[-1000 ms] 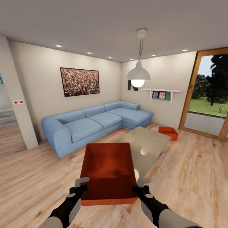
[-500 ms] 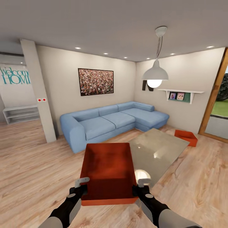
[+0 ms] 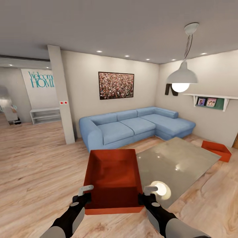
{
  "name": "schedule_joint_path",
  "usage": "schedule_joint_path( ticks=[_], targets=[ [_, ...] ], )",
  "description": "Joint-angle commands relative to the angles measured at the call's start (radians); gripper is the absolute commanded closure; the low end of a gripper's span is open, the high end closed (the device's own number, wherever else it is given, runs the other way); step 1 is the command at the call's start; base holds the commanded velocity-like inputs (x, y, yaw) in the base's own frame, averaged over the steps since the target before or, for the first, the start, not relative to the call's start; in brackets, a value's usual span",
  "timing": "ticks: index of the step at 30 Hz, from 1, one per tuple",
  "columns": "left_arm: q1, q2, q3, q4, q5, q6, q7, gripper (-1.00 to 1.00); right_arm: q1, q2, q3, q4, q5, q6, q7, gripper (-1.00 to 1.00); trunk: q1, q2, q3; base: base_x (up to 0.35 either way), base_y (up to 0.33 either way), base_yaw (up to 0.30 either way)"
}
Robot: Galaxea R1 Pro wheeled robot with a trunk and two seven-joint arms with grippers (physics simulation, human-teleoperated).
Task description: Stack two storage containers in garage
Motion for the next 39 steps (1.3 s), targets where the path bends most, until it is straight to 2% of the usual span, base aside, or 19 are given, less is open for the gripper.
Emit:
schedule_joint_path(
  ticks=[1, 39],
  targets=[
    [0.000, -0.001, 0.008, -0.021, -0.005, 0.001, 0.005, 1.00, 0.000, 0.000, -0.002, 0.005, -0.010, -0.004, -0.010, 1.00, 0.000, -0.001, -0.001, 0.000, 0.000, 0.300],
    [0.000, 0.000, 0.008, -0.022, -0.005, 0.001, 0.005, 1.00, 0.000, 0.000, -0.002, 0.005, -0.008, -0.004, -0.008, 1.00, 0.000, -0.001, -0.001, 0.000, 0.000, 0.300]
  ],
)
